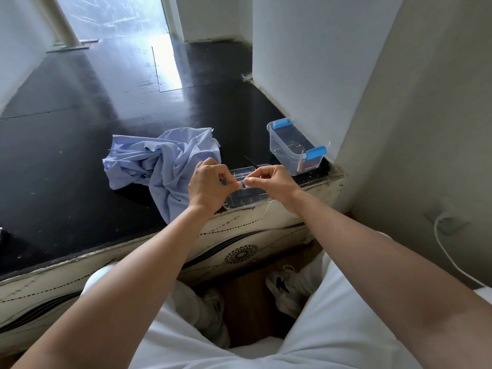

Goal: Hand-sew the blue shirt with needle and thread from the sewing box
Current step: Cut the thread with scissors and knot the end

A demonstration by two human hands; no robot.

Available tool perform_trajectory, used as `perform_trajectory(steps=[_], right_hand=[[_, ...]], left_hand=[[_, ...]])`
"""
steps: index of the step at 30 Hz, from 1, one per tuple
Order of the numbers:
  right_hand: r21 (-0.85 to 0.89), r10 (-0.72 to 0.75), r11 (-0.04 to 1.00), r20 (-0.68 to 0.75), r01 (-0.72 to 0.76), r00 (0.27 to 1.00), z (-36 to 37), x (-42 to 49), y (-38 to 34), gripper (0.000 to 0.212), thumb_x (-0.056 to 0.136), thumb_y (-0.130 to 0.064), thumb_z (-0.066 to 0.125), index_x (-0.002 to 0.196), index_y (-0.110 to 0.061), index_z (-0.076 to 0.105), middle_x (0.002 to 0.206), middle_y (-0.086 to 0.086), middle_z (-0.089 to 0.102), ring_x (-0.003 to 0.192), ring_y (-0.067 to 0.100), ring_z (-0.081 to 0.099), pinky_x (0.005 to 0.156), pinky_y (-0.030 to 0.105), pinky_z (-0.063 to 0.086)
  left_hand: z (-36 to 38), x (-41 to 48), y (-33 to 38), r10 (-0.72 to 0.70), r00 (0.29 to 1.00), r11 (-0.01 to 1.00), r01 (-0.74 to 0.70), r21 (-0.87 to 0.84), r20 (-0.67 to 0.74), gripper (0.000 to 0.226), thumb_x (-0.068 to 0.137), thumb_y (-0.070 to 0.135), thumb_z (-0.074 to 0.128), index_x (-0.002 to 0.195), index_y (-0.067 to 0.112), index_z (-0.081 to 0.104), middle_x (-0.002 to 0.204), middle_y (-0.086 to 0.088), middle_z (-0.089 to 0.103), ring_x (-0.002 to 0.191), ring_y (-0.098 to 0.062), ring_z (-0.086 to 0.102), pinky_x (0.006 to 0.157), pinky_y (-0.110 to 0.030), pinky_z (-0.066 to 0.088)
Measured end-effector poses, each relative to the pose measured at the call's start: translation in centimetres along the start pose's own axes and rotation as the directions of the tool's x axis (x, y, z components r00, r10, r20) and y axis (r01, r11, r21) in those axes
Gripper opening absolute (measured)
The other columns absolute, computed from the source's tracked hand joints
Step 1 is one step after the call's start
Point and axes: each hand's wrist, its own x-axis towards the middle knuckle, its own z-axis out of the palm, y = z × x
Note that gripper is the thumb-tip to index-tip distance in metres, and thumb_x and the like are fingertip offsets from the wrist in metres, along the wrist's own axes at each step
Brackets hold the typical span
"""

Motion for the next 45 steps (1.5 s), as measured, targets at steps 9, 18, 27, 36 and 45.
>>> perform_trajectory(steps=[9,18,27,36,45], right_hand=[[-0.003,0.027,1.0,0.02,-0.027,0.999,0.4,0.0,0.5,0.01,0.083,-0.022,0.076,0.088,-0.014,0.075,0.087,0.004,0.073,0.09,0.016,0.067,0.078,0.026,0.051],[-0.017,0.039,0.999,-0.057,-0.04,0.998,0.8,-0.1,0.0,0.007,0.088,-0.021,0.07,0.09,-0.014,0.071,0.085,-0.002,0.067,0.082,0.01,0.062,0.067,0.015,0.045],[-0.055,0.045,0.997,-0.102,-0.051,0.994,0.6,0.0,-0.1,0.006,0.092,-0.019,0.066,0.09,-0.014,0.067,0.084,-0.004,0.062,0.078,0.007,0.059,0.063,0.011,0.043],[-0.081,0.067,0.994,-0.105,-0.076,0.992,0.8,0.2,0.2,0.008,0.092,-0.02,0.066,0.094,-0.012,0.068,0.085,-0.003,0.064,0.081,0.008,0.059,0.068,0.016,0.047],[-0.066,0.099,0.992,-0.104,-0.106,0.99,0.5,0.1,0.6,0.011,0.092,-0.018,0.066,0.098,-0.008,0.068,0.086,-0.002,0.062,0.081,0.008,0.058,0.067,0.013,0.046]], left_hand=[[0.2,-0.8,-0.3,0.051,0.997,0.988,-0.043,-0.146,0.052,0.018,0.07,0.033,0.085,0.07,0.024,0.07,0.085,0.003,0.06,0.08,-0.016,0.056,0.069,-0.031,0.052],[0.0,-1.1,-0.4,0.082,0.997,0.975,-0.082,-0.208,-0.008,0.018,0.072,0.03,0.084,0.076,0.018,0.072,0.076,0.002,0.056,0.071,-0.018,0.053,0.063,-0.025,0.047],[0.0,-0.9,-1.0,0.014,1.0,0.965,-0.01,-0.261,0.012,0.018,0.079,0.03,0.079,0.075,0.021,0.064,0.067,0.006,0.051,0.063,-0.013,0.047,0.065,-0.03,0.047],[0.2,-0.8,-1.3,-0.067,0.997,0.943,0.071,-0.324,0.023,0.016,0.078,0.025,0.08,0.075,0.013,0.07,0.063,0.008,0.055,0.063,-0.018,0.053,0.068,-0.031,0.051],[-0.1,-1.6,-1.4,-0.143,0.987,0.879,0.163,-0.449,0.078,0.011,0.08,0.015,0.078,0.089,0.008,0.076,0.084,-0.006,0.072,0.07,-0.009,0.063,0.064,-0.006,0.048]])
